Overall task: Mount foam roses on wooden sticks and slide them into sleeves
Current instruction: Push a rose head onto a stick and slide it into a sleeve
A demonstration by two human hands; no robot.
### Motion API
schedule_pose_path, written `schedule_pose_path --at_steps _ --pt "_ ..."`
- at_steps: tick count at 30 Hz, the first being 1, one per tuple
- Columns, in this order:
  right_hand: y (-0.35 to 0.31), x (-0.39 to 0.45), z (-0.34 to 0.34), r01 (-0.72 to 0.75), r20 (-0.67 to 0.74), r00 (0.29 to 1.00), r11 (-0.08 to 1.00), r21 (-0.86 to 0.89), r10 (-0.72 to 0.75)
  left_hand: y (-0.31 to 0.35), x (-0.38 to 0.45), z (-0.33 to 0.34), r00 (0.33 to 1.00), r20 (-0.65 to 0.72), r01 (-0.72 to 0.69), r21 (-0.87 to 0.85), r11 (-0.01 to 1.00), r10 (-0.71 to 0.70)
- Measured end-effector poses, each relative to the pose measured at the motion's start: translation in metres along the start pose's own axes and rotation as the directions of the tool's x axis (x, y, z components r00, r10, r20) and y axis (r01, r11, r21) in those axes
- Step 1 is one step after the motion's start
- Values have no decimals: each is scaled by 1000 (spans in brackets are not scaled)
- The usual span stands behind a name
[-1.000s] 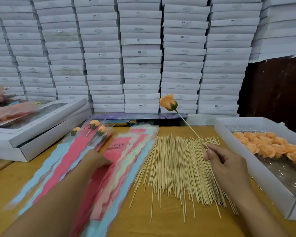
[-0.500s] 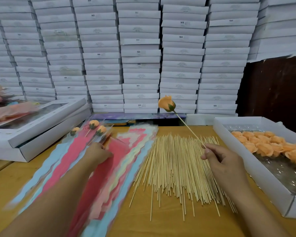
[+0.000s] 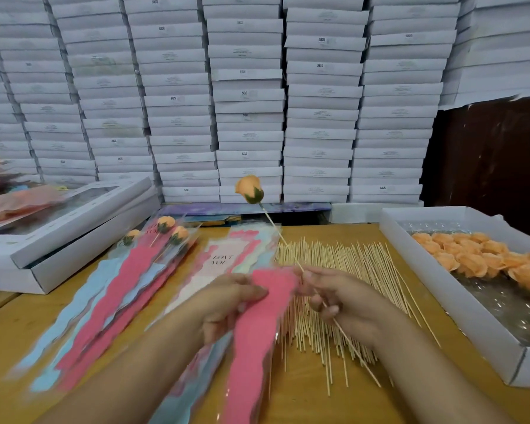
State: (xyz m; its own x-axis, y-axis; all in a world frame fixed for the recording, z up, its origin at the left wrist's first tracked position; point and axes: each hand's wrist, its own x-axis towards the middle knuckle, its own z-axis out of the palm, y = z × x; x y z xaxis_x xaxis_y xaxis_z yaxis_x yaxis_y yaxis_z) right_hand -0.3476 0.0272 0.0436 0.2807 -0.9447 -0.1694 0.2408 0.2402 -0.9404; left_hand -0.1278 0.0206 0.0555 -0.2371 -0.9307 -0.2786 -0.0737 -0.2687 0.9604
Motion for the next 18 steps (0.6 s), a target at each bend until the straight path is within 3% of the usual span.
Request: schedule_pose_path --at_steps 6,10,18 --pt "2 12 -16 -16 -184 983 1000 8 17 -24 -20 5 971 193 112 155 981 -141" --pt "2 8 -20 -12 -145 989 999 -35 7 -26 -24 6 946 281 101 209 973 -159" --pt "14 -3 -2 -50 -39 998 998 -26 48 -2 4 30 999 -26 -41 -159 987 37"
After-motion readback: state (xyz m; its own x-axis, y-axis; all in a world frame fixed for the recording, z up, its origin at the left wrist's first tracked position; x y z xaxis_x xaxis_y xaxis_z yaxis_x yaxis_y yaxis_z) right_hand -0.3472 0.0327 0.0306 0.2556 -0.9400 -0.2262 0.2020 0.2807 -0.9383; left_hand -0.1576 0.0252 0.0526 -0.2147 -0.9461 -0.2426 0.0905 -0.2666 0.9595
